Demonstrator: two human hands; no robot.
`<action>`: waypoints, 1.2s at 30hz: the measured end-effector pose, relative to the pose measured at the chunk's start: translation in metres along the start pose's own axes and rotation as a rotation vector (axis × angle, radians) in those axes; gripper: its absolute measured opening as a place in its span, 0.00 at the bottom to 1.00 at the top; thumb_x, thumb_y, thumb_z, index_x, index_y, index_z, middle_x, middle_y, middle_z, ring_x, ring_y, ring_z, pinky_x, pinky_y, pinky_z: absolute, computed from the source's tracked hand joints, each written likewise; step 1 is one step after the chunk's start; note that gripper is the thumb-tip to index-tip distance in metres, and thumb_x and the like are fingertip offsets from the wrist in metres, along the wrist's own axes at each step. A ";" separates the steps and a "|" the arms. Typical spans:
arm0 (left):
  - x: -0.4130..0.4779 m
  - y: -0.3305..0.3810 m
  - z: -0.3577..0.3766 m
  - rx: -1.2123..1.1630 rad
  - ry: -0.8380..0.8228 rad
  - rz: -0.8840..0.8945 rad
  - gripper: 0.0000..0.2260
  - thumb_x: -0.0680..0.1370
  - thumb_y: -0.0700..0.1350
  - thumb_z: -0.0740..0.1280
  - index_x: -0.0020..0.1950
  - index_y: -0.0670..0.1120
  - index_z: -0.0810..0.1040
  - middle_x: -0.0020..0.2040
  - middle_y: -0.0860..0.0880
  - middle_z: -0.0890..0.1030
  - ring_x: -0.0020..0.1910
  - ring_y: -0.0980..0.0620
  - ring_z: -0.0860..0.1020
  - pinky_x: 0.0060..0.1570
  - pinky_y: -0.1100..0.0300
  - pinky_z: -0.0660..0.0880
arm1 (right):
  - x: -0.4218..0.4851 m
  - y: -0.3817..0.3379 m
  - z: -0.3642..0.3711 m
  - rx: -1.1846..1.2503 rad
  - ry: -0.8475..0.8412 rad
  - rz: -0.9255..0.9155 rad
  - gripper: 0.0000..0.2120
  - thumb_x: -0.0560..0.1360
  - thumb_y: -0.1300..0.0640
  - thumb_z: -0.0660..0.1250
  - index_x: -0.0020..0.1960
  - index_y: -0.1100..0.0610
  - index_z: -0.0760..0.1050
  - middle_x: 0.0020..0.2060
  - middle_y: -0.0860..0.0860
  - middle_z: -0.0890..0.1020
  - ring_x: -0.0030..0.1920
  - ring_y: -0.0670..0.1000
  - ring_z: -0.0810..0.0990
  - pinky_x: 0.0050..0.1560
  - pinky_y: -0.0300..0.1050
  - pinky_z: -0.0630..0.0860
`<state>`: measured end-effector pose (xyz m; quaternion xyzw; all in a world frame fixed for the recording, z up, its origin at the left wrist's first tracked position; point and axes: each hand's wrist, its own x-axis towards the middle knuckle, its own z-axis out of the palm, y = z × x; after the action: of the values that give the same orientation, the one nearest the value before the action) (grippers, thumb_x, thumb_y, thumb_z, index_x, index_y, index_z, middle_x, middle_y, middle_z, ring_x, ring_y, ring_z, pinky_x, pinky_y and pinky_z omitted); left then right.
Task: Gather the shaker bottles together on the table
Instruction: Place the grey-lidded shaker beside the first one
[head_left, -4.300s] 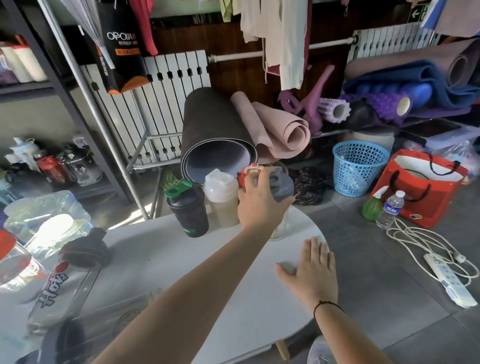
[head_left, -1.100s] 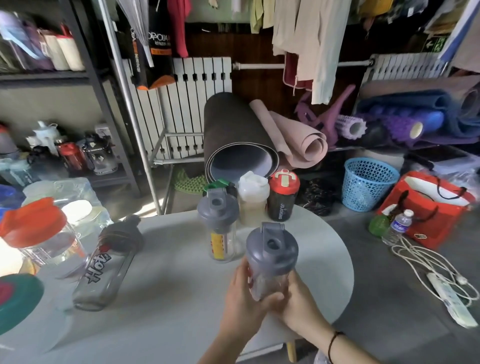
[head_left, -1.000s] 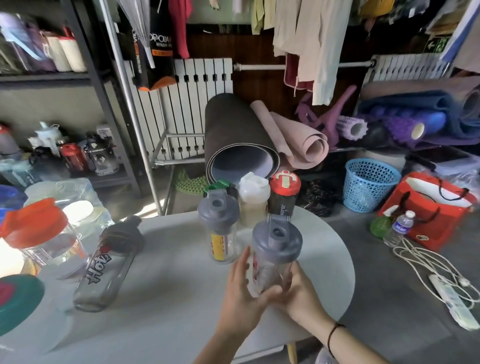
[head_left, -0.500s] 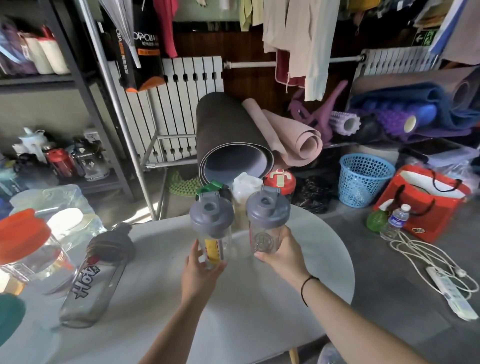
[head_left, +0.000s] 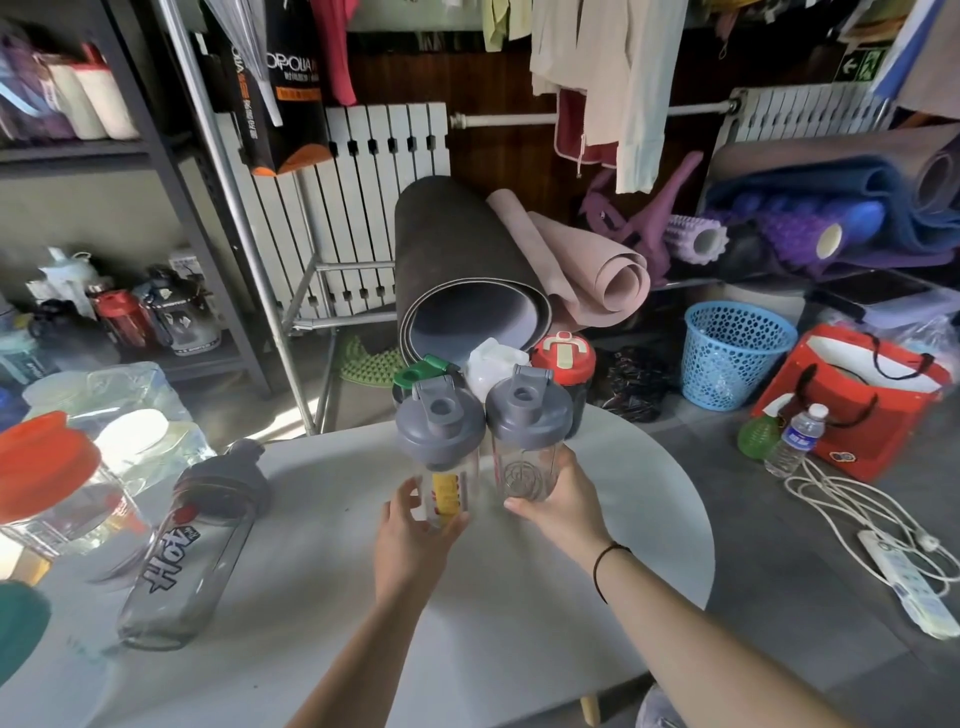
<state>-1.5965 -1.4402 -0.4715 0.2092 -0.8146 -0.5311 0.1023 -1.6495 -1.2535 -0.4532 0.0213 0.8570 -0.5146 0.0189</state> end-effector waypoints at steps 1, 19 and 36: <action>0.000 0.000 0.000 0.005 0.003 0.003 0.34 0.76 0.45 0.83 0.79 0.46 0.74 0.72 0.42 0.79 0.47 0.45 0.81 0.56 0.53 0.78 | 0.000 0.000 0.001 0.003 0.004 -0.002 0.37 0.69 0.62 0.84 0.73 0.59 0.72 0.66 0.55 0.83 0.66 0.56 0.82 0.57 0.37 0.71; -0.007 -0.002 0.002 0.051 0.009 -0.006 0.37 0.76 0.47 0.83 0.82 0.48 0.71 0.73 0.39 0.79 0.68 0.39 0.82 0.69 0.41 0.82 | 0.000 0.014 0.002 -0.023 -0.030 -0.006 0.37 0.68 0.64 0.84 0.73 0.59 0.73 0.66 0.56 0.82 0.67 0.56 0.82 0.61 0.40 0.73; -0.008 0.001 -0.001 0.095 -0.041 -0.041 0.39 0.77 0.44 0.82 0.84 0.46 0.68 0.74 0.38 0.78 0.72 0.39 0.80 0.71 0.42 0.81 | -0.001 0.022 0.006 -0.070 -0.055 0.049 0.42 0.68 0.59 0.85 0.76 0.61 0.69 0.70 0.58 0.79 0.70 0.58 0.80 0.72 0.54 0.79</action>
<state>-1.5892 -1.4369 -0.4700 0.2199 -0.8363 -0.4980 0.0647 -1.6467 -1.2483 -0.4754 0.0275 0.8728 -0.4841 0.0560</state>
